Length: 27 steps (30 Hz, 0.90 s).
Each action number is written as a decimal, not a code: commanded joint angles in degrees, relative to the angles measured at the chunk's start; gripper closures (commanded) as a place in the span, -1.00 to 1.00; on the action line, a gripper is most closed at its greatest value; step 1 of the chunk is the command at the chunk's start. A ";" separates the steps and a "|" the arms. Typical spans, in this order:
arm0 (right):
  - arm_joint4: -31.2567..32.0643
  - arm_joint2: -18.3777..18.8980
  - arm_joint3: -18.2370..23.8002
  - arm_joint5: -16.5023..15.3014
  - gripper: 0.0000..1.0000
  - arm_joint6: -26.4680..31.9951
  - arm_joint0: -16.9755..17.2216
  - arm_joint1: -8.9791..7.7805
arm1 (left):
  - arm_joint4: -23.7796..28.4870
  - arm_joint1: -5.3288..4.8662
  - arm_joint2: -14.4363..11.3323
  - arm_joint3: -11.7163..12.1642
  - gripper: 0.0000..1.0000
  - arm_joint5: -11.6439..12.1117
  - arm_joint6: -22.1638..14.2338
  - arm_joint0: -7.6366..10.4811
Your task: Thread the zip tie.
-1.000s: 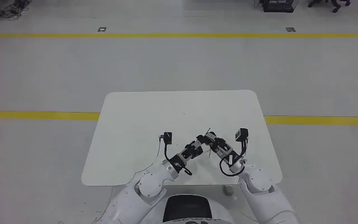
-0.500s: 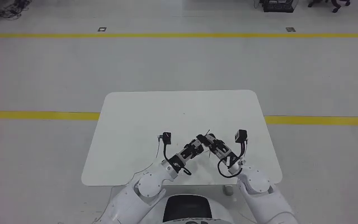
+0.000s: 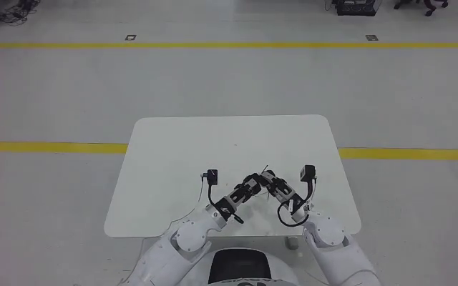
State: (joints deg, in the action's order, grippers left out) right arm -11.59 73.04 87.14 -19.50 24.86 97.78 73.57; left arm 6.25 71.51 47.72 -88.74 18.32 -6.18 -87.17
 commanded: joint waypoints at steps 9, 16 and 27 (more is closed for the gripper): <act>0.40 0.31 0.86 0.02 1.00 -0.33 0.47 -0.18 | 0.02 0.05 -0.20 0.25 0.70 -0.43 -0.07 0.32; 0.76 0.59 1.72 0.02 1.00 -0.32 0.95 -0.27 | 0.04 0.09 -0.40 0.46 0.74 -0.24 -0.14 0.41; 2.23 1.01 3.28 0.02 1.00 -0.62 1.75 -0.32 | -0.10 0.07 -0.49 0.44 0.90 -0.71 -0.14 0.41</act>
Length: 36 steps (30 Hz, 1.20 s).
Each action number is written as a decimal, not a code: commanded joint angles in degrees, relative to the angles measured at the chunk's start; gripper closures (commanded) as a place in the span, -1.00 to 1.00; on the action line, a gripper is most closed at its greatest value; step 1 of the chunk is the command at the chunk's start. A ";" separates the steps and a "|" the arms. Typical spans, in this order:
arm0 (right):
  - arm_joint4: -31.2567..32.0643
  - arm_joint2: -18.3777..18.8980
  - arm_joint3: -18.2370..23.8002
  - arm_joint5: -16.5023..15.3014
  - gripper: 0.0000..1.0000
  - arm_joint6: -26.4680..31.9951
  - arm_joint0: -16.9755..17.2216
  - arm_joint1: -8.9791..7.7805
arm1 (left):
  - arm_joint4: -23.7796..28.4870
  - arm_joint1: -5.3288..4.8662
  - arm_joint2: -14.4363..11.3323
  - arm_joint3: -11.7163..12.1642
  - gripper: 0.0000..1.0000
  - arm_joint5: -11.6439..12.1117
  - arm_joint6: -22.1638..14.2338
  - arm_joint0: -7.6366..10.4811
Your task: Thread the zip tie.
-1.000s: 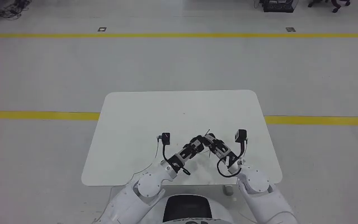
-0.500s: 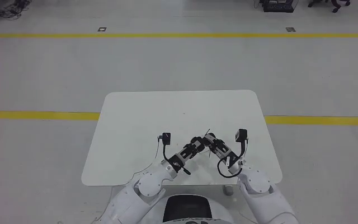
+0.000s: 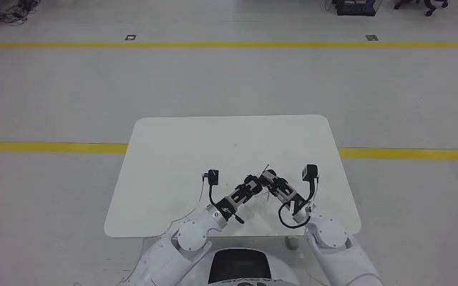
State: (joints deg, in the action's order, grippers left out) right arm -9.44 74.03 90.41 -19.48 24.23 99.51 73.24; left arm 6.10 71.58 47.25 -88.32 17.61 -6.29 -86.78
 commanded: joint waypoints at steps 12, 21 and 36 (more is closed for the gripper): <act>0.59 0.07 0.11 0.00 -1.00 0.27 0.13 0.03 | 0.42 0.06 -0.24 0.57 1.00 0.08 -0.34 0.29; -1.96 1.87 -0.09 0.00 -1.00 2.05 0.45 -0.21 | 0.59 -0.93 2.10 -0.51 1.00 1.20 -4.11 -0.74; -7.64 4.74 -4.60 0.09 -1.00 13.37 -1.61 -1.06 | -0.23 -2.70 5.79 -1.58 1.00 1.87 -12.91 -1.69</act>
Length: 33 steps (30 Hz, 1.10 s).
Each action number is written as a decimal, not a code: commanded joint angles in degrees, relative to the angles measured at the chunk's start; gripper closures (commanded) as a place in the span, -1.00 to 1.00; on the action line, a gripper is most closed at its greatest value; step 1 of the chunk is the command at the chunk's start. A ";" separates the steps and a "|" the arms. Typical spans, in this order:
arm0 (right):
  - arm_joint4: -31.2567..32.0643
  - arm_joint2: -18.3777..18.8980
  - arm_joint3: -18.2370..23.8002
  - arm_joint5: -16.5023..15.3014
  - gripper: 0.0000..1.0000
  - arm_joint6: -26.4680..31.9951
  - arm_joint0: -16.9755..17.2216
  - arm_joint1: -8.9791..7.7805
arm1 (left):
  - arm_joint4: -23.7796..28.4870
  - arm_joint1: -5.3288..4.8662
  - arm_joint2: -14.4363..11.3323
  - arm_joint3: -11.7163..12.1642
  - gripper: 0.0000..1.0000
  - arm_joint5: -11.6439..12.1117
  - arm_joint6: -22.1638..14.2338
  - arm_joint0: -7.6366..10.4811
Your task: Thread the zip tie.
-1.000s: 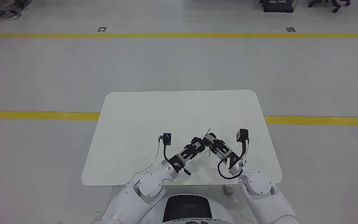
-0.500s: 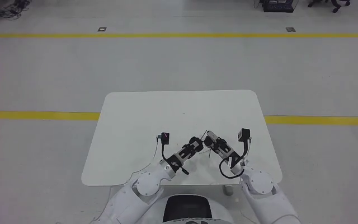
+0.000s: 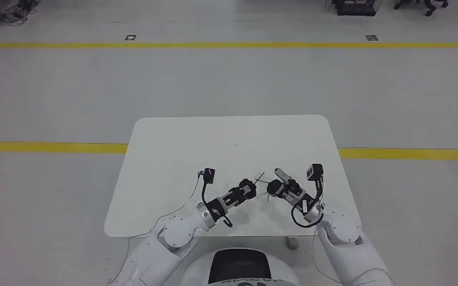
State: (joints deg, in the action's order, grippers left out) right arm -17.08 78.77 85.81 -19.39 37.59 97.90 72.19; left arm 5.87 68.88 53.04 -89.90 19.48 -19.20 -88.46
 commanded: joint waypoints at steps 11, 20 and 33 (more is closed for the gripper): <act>-5.91 4.19 -5.32 2.63 -1.00 17.64 -3.40 -1.76 | 4.60 -1.87 3.55 0.05 1.00 -0.54 -13.73 0.14; -7.22 2.57 -11.38 2.21 -1.00 33.55 -8.64 -2.67 | 10.61 -2.72 5.07 1.73 1.00 0.00 -23.11 1.23; -11.01 2.35 -15.32 2.97 -1.00 40.20 -10.64 -3.00 | 14.27 -2.88 4.32 3.86 1.00 -2.72 -28.33 2.84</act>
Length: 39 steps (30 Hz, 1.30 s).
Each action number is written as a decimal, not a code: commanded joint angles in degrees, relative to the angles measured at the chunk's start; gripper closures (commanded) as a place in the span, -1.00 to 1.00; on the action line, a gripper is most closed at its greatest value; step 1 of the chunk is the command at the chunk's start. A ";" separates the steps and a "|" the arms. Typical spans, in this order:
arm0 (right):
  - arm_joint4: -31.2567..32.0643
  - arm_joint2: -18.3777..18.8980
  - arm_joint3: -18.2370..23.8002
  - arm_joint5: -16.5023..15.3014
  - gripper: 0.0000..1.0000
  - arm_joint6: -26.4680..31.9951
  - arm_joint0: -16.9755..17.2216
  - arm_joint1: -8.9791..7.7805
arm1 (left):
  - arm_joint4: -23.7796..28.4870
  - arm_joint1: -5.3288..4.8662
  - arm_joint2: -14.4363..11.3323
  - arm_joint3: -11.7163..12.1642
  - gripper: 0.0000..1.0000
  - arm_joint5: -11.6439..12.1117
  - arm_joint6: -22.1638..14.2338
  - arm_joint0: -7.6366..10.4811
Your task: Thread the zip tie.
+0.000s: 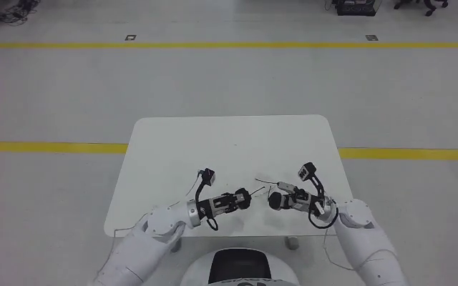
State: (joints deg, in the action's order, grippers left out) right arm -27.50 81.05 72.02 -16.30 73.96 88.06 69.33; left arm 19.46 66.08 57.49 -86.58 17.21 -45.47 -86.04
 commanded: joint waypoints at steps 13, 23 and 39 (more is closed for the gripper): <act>-4.06 -7.56 -6.96 -3.18 -1.00 5.68 -5.90 -2.59 | 6.10 -0.37 -0.97 4.96 1.00 1.53 -10.00 2.52; -13.86 -12.54 -7.57 -3.18 -1.00 5.68 -6.85 -4.56 | 17.07 -0.31 -2.72 7.94 1.00 -0.20 -18.89 3.95; -20.54 -22.71 -6.43 -3.18 0.18 5.68 -10.06 -10.29 | 19.89 -0.30 -4.57 11.54 1.00 0.35 -19.36 6.28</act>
State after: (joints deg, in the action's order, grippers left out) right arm -47.71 58.79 65.55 -19.48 79.64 78.19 59.34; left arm 39.19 65.80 53.04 -75.13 17.53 -64.87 -79.81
